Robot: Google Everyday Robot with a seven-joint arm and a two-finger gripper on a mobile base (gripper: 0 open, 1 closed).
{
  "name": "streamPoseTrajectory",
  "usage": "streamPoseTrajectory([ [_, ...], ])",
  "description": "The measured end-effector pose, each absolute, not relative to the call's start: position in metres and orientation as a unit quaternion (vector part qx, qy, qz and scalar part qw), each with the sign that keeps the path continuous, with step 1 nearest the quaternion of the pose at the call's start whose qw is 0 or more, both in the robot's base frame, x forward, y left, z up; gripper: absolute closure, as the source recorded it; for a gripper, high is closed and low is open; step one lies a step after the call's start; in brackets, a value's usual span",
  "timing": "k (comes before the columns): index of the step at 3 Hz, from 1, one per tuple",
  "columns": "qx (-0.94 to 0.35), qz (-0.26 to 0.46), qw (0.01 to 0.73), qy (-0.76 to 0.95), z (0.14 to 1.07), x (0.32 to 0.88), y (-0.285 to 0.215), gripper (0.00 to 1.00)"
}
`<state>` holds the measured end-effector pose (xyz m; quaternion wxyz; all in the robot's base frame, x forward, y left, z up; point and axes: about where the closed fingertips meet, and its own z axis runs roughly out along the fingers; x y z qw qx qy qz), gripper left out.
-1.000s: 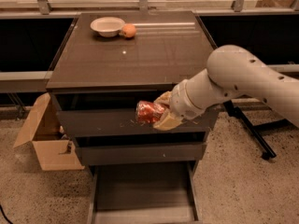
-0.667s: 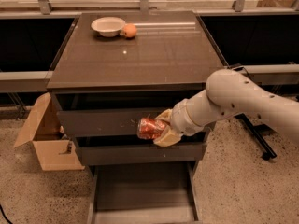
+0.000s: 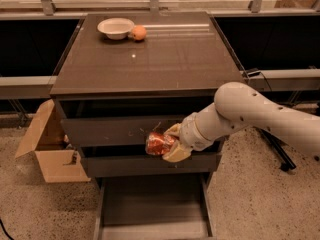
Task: Place coke can into bottom drawer
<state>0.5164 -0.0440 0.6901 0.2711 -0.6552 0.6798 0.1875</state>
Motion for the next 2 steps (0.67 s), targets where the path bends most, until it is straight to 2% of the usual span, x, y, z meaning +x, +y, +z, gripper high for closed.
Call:
streamPoseTrajectory([
  [2, -0.633, 0.193, 0.238, 0.711, 0.564, 0.500, -0.057, 1.00],
])
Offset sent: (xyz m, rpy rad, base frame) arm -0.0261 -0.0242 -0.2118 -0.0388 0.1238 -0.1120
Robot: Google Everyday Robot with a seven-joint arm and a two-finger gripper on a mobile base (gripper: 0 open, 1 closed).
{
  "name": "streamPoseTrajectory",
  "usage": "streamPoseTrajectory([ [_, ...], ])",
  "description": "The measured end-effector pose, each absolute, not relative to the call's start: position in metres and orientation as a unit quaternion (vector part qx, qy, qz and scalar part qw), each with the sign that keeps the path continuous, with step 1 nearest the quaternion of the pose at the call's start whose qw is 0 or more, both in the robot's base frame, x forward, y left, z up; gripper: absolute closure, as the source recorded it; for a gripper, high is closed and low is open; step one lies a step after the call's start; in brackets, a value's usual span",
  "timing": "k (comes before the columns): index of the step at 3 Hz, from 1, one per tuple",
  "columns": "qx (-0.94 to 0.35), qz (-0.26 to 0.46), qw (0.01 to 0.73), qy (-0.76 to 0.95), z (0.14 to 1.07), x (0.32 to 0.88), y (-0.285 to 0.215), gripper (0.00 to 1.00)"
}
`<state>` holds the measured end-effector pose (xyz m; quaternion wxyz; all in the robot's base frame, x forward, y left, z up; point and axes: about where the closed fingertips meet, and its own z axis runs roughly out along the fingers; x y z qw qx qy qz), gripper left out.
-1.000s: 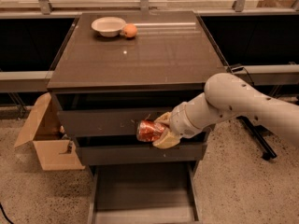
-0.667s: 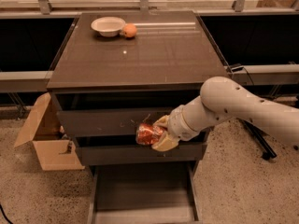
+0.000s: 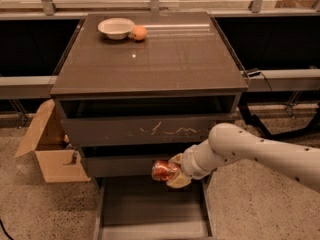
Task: Place coke can into bottom drawer
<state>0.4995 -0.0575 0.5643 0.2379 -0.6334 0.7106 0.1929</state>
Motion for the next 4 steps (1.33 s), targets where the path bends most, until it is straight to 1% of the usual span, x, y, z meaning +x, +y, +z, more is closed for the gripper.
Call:
streamPoseTrajectory([
  [1, -0.615, 0.206, 0.239, 0.723, 0.510, 0.494, -0.062, 1.00],
  [3, -0.567, 0.263, 0.242, 0.742, 0.419, 0.483, -0.066, 1.00],
  [4, -0.564, 0.269, 0.239, 0.743, 0.411, 0.479, -0.064, 1.00],
])
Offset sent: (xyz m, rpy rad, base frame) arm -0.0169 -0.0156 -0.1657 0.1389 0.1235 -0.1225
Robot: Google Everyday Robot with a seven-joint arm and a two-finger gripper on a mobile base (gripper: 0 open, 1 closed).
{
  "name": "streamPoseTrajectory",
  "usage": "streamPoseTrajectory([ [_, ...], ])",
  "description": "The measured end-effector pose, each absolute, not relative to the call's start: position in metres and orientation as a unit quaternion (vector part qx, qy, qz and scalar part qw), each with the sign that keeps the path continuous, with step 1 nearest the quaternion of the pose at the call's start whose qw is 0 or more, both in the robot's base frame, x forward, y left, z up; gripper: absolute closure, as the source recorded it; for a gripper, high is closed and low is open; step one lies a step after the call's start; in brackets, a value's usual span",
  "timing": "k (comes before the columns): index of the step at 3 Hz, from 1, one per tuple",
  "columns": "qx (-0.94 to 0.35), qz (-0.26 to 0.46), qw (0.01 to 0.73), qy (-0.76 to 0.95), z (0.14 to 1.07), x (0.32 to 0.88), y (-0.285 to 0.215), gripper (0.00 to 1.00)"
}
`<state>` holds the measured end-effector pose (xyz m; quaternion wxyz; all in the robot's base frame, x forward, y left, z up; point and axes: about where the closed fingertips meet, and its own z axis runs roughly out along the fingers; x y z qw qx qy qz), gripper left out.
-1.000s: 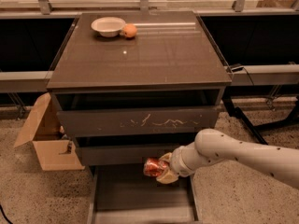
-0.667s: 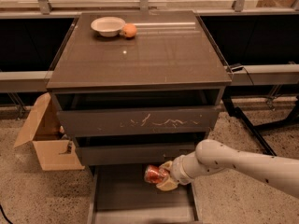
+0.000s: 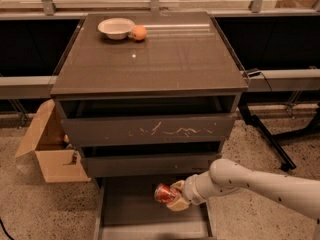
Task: Place coke can into bottom drawer
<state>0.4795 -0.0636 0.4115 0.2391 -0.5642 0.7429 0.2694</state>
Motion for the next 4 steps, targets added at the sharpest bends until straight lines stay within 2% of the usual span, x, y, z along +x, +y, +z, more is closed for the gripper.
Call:
streamPoseTrajectory([
  [1, -0.552, 0.278, 0.241, 0.748, 0.400, 0.479, -0.068, 1.00],
  [4, -0.475, 0.243, 0.197, 0.822, 0.241, 0.497, -0.116, 1.00],
])
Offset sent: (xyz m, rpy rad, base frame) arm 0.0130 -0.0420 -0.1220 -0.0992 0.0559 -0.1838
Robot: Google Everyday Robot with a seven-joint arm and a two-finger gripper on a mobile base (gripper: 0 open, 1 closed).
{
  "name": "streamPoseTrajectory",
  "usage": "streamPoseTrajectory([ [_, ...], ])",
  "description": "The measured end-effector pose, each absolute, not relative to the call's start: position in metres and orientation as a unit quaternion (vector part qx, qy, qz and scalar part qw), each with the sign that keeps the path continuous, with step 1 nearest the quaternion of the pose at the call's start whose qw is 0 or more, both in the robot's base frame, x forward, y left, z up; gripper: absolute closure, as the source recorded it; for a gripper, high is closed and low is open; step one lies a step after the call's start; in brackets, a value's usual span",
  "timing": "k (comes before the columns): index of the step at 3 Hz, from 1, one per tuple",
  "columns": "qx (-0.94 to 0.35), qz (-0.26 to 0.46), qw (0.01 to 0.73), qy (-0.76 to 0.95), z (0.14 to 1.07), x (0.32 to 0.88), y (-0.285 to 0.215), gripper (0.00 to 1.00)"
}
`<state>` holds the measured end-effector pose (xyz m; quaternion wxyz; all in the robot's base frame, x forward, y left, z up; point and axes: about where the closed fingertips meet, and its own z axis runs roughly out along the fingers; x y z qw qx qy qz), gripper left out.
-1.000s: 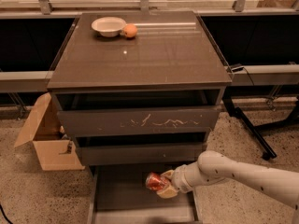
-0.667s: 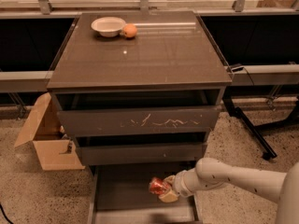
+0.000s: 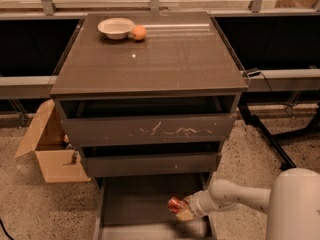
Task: Place coke can into bottom drawer
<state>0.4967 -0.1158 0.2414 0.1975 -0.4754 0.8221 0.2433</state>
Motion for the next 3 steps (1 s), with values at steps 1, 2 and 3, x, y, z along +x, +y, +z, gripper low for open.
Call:
streamPoseTrajectory([
  [1, -0.454, 0.256, 0.190, 0.832, 0.201, 0.501, -0.123, 1.00],
  [2, -0.441, 0.281, 0.179, 0.833, 0.157, 0.514, -0.122, 0.98],
  [3, -0.436, 0.296, 0.175, 0.832, 0.138, 0.528, -0.120, 0.76],
])
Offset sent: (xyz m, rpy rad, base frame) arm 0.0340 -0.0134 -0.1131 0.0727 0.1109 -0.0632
